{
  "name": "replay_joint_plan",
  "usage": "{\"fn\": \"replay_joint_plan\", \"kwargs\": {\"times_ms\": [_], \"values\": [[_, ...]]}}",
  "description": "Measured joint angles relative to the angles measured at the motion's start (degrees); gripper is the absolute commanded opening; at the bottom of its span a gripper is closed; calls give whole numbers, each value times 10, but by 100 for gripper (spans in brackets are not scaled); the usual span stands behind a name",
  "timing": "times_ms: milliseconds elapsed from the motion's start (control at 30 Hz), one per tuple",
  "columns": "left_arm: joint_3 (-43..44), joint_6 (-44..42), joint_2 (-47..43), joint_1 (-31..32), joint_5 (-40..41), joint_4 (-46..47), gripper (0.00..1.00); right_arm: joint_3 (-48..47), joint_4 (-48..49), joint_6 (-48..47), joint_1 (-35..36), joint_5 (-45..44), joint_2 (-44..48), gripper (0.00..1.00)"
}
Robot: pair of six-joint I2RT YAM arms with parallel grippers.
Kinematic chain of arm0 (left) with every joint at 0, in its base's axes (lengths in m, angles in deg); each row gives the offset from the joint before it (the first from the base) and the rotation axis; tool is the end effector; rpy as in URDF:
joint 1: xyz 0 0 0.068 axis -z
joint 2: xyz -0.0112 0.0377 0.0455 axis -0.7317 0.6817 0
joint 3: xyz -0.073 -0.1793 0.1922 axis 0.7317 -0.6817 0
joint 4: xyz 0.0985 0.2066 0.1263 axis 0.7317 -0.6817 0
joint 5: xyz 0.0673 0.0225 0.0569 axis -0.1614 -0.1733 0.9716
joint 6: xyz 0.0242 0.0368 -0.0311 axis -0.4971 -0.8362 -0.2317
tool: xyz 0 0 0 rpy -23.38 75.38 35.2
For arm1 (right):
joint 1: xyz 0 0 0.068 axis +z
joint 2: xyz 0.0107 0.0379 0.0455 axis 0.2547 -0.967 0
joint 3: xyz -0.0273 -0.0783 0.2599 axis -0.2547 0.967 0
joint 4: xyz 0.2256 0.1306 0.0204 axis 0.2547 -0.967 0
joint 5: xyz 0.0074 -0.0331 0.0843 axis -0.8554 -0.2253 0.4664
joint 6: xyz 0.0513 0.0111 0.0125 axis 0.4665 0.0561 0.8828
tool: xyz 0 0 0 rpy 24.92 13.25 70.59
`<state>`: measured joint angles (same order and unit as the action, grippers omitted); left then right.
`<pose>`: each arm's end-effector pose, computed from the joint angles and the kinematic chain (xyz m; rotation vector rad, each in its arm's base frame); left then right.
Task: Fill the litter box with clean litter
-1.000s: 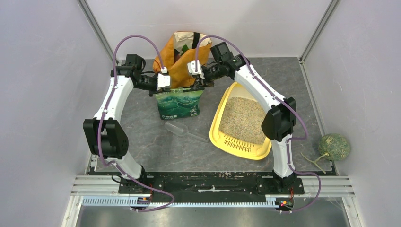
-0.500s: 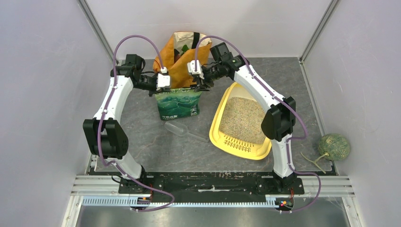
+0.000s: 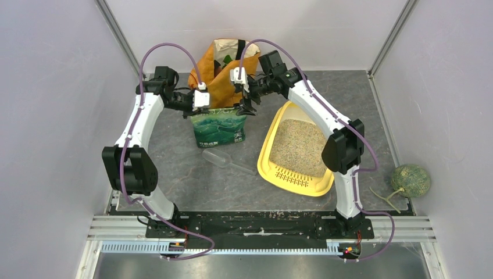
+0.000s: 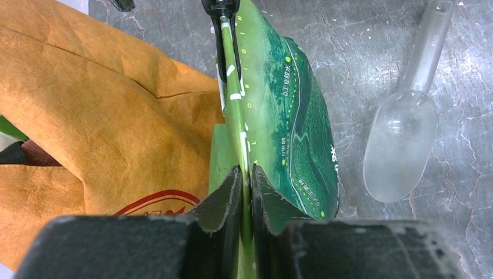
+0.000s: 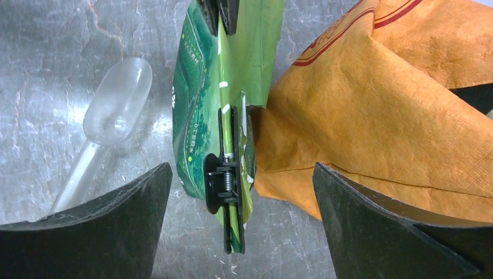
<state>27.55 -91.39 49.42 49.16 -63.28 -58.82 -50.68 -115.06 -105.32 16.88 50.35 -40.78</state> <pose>0.3342 -0.0403 0.3232 1.7232 1.4035 -0.4690 0.3872 0.2690 0.3367 -1.6938 1.3139 0.7366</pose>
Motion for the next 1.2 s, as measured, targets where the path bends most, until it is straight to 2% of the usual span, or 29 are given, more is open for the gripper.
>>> {"fn": "replay_joint_plan", "kwargs": {"times_ms": [167, 267, 433, 500, 667, 867, 1000, 1200], "values": [[0, 33, -2, 1, 8, 13, 46, 10, 35, 63, -2, 1, 17, 97], [0, 65, -7, 1, 14, 33, 55, 16, 59, 100, -9, 1, 32, 97], [0, 129, -25, 1, 17, 75, 77, 27, 98, 167, -27, 0, 64, 97], [0, 164, -38, 2, 18, 96, 83, 28, 114, 196, -35, 0, 74, 97], [32, 325, -64, 4, 46, 160, 86, 37, 155, 284, -64, -12, 102, 97], [197, 555, -42, 6, 146, 175, 87, 85, 195, 402, -131, -52, 167, 97], [247, 640, -38, 5, 188, 160, 88, 167, 206, 474, -195, -77, 247, 97], [251, 734, -28, 1, 234, 93, 89, 302, 195, 535, -284, -111, 374, 97]]}}
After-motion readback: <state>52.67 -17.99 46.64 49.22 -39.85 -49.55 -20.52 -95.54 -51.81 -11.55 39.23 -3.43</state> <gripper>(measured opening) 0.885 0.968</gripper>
